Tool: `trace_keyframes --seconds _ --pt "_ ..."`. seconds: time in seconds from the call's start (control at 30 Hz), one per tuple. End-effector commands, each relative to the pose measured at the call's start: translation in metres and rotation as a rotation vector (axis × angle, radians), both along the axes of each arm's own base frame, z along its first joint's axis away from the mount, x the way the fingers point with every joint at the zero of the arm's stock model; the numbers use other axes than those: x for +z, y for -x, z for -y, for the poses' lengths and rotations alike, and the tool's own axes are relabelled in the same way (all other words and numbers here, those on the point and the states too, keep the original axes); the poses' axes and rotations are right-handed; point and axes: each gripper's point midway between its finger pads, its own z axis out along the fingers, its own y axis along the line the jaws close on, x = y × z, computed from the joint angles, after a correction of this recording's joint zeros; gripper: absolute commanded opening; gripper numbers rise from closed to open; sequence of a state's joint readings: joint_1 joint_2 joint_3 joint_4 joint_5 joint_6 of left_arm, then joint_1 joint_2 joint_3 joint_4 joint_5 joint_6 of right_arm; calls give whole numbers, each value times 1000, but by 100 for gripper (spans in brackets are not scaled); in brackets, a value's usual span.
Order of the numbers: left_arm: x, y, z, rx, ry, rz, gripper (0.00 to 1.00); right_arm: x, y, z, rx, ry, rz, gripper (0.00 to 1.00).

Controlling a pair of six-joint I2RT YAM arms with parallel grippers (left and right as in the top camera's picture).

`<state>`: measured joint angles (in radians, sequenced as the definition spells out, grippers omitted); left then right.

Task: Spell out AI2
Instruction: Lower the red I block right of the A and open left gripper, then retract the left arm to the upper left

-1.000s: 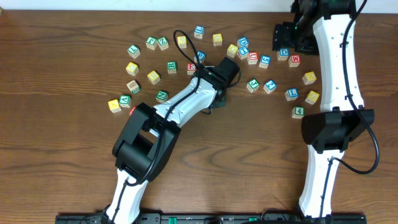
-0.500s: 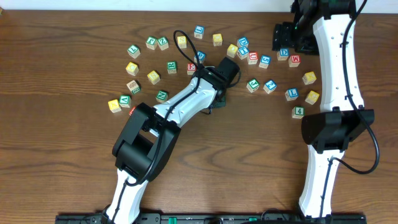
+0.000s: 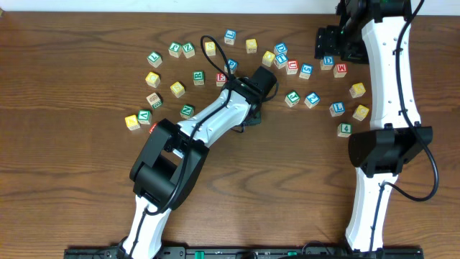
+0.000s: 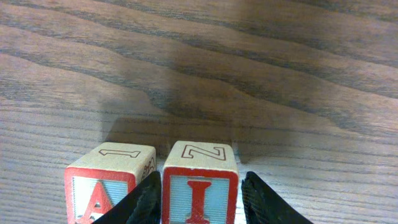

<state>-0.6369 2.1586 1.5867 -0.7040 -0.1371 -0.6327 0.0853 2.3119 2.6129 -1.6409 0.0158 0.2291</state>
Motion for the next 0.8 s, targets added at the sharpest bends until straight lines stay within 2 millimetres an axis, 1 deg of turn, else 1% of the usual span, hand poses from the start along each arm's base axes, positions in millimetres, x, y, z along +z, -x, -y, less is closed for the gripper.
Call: trace_keyframes --seconds 0.0,0.13,0.23,0.53,0.63,0.77 --pt "15 1 -2 4 8 20 42 6 3 -2 16 10 11 86" --pt "35 -3 0 -45 19 57 49 6 3 -2 16 10 11 87" --pt "56 -5 1 -84 33 96 51 6 3 -2 16 10 11 87" --pt "138 -6 1 -135 112 252 51 6 3 -2 16 9 10 87" --pt "163 -7 -6 -120 134 304 51 6 3 -2 16 9 10 87" --pt "195 -11 -29 -77 161 365 51 6 3 -2 16 9 11 87"
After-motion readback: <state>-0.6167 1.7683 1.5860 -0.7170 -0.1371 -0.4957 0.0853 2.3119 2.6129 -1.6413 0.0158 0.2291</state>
